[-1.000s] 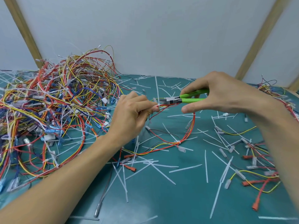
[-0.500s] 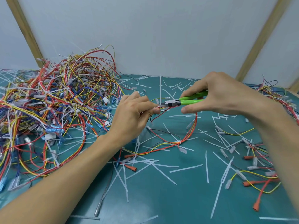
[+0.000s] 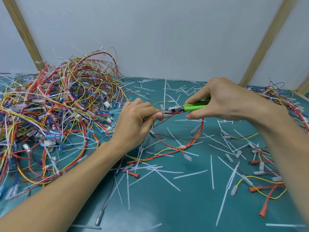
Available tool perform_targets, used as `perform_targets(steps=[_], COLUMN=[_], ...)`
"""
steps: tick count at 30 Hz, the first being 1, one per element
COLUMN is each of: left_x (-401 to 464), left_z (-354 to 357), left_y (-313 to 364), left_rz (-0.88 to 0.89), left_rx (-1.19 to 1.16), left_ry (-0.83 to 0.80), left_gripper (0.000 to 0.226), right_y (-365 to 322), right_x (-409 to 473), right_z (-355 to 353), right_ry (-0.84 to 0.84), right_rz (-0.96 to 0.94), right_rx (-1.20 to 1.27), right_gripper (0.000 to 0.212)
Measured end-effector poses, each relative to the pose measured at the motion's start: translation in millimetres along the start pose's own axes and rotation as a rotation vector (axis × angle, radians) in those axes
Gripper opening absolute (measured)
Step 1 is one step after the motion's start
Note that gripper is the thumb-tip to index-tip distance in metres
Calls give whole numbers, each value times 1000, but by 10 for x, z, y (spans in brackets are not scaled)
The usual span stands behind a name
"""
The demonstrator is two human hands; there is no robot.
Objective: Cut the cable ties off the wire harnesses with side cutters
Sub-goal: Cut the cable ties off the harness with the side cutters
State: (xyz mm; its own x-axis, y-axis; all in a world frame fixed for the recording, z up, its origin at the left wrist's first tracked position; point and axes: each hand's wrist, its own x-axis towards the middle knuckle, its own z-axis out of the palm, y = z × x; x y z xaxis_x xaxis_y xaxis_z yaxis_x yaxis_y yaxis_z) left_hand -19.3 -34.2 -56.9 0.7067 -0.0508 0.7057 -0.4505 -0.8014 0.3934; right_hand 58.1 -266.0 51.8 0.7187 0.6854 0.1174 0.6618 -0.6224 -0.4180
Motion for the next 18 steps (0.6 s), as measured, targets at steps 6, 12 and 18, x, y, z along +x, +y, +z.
perform_targets(steps=[6, 12, 18], left_x=[-2, -5, -3], left_z=[12, 19, 13], left_y=[-1, -7, -1], left_rz=[2, 0, -2], left_rx=[-3, -4, -7], left_ry=[6, 5, 1], left_gripper=[22, 23, 23], right_y=[10, 8, 20], right_x=[-1, 4, 2], right_z=[16, 27, 33], right_ry=[5, 3, 0], right_rz=[-4, -7, -8], right_rx=[-8, -3, 14], right_gripper=[18, 16, 14])
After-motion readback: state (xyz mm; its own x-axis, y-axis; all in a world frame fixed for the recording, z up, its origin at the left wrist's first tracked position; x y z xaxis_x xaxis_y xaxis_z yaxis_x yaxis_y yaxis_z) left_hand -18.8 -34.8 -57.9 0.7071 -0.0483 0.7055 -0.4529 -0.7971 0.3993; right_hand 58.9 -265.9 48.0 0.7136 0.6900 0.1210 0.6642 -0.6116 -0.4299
